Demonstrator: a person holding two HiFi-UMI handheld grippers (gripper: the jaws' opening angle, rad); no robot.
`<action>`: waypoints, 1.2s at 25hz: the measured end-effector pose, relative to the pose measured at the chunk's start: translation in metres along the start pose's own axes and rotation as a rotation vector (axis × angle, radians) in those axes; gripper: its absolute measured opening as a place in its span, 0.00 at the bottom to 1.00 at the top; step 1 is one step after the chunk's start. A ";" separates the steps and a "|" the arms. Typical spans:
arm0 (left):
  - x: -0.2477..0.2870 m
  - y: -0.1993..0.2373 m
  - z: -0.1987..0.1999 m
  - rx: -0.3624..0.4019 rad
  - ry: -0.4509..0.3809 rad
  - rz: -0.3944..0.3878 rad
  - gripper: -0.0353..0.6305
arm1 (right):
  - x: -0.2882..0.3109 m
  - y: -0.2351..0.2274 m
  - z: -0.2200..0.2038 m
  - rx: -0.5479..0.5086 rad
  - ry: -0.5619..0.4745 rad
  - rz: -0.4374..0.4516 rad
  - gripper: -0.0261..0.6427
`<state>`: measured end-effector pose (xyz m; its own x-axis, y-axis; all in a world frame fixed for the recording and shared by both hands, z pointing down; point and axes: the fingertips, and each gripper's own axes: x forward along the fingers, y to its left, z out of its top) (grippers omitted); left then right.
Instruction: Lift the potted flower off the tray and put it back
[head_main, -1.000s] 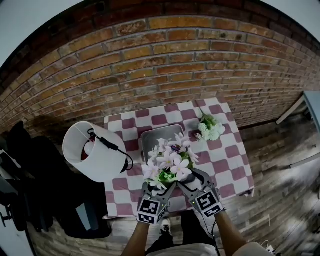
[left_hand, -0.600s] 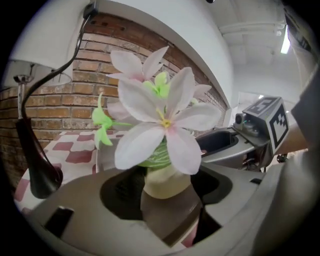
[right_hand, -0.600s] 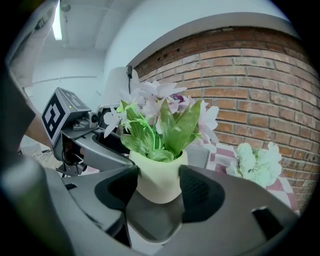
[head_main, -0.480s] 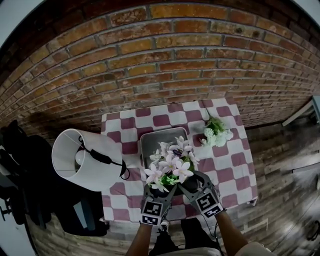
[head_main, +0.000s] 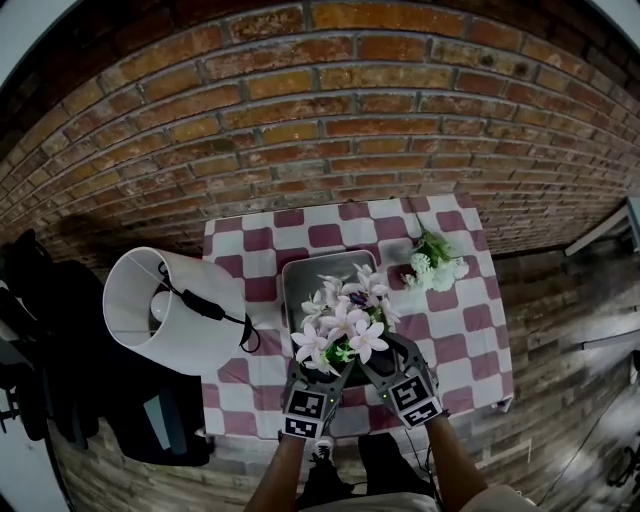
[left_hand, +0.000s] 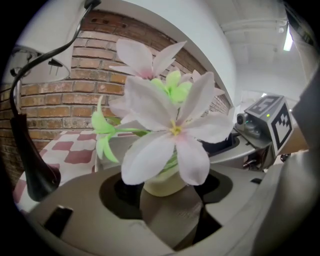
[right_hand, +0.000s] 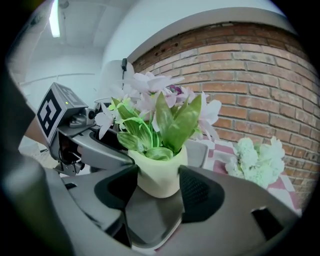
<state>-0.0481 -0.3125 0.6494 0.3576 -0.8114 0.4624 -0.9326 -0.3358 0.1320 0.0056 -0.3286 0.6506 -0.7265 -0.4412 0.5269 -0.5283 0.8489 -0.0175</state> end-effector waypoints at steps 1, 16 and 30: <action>0.001 0.001 0.000 -0.003 0.004 0.005 0.52 | 0.000 -0.001 -0.003 0.039 0.012 -0.003 0.47; -0.065 0.008 -0.003 -0.038 0.042 0.084 0.52 | -0.069 -0.001 -0.003 0.119 0.114 -0.255 0.34; -0.185 -0.017 0.076 0.084 -0.182 -0.013 0.47 | -0.178 0.069 0.077 0.093 -0.058 -0.399 0.11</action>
<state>-0.0945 -0.1929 0.4955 0.3797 -0.8771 0.2941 -0.9232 -0.3797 0.0597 0.0647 -0.2139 0.4906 -0.4789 -0.7481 0.4592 -0.8088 0.5794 0.1004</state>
